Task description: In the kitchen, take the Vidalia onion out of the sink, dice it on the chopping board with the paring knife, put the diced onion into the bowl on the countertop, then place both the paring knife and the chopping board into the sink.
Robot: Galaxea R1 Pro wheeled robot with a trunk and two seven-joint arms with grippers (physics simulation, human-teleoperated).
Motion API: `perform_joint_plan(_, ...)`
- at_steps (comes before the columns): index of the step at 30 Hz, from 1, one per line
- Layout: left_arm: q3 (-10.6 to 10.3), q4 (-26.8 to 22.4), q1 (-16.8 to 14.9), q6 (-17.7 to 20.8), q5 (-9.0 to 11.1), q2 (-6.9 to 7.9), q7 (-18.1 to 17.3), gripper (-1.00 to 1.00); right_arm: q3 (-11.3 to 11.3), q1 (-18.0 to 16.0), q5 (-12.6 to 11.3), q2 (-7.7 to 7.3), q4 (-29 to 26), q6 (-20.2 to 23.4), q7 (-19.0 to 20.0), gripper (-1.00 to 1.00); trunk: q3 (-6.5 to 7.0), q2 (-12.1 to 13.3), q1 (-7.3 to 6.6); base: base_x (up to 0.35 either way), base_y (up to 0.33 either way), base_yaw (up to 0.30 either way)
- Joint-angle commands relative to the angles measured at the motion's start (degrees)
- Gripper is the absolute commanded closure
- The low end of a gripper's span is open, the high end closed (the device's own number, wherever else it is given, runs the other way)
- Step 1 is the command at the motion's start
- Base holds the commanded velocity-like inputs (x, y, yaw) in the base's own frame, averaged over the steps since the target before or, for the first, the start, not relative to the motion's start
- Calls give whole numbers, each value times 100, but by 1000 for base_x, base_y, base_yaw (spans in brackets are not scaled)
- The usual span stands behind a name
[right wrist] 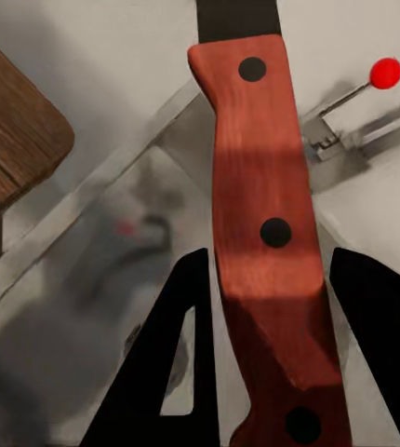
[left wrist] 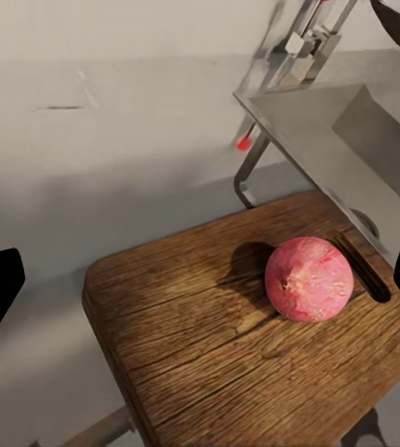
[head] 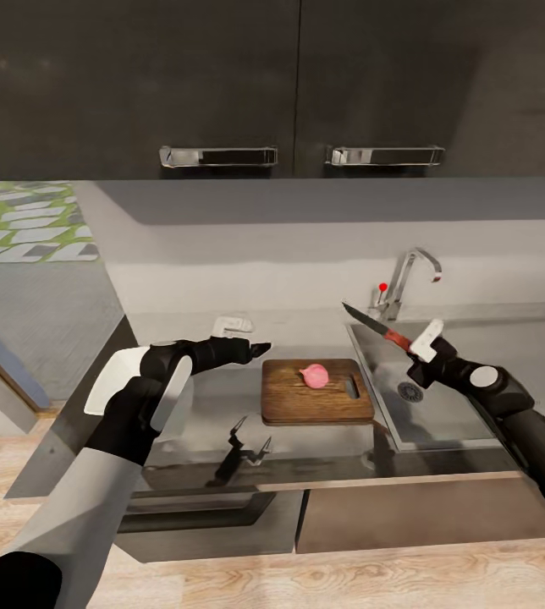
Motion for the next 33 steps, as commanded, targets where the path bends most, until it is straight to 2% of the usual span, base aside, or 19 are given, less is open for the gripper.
perform_joint_plan(1,5,-3,-5,34,10,-3,-8,-100,28,-8,112,-5,-9,-7,50,100,-12,-12,4,0,0,0)
perform_joint_plan(2,6,2,-5,33,15,-5,-8,-100,72,-8,207,-5,-9,-135,71,100,-12,-12,4,0,0,0)
perform_joint_plan(5,4,37,-12,33,14,-7,-8,-100,175,-8,336,-5,-89,-875,85,100,-12,-12,4,0,0,0)
perform_joint_plan(7,2,51,-12,33,15,-7,-8,-100,208,-8,439,-5,-158,-1100,88,100,-12,-12,4,0,0,0)
perform_joint_plan(13,-1,60,-12,26,11,-19,-8,-100,229,-2,666,-13,-334,-1373,95,100,-12,-12,4,0,0,0)
perform_joint_plan(16,-1,60,-11,24,13,-23,-10,-100,227,33,693,-45,-353,-1830,96,100,-12,-12,4,0,0,0)
perform_joint_plan(17,-1,73,-8,24,14,-24,-12,-100,227,47,702,-65,-358,-2105,94,100,-12,-12,4,0,0,0)
perform_joint_plan(20,-1,143,-9,20,12,-25,-14,-100,225,52,770,-81,-354,-2207,82,100,-12,-12,4,0,0,0)
perform_joint_plan(25,-1,242,-12,-87,11,-39,-13,-100,219,54,1087,-91,-352,-2265,-38,100,-12,-12,4,0,0,0)
perform_joint_plan(28,-1,257,-12,-186,14,-42,-9,-100,218,54,1307,-92,-346,-2399,-355,100,-12,-12,4,0,0,0)
perform_joint_plan(33,-1,262,-11,-216,13,-43,-8,-100,216,54,1615,-92,-286,-2785,-610,100,-12,-12,4,0,0,0)
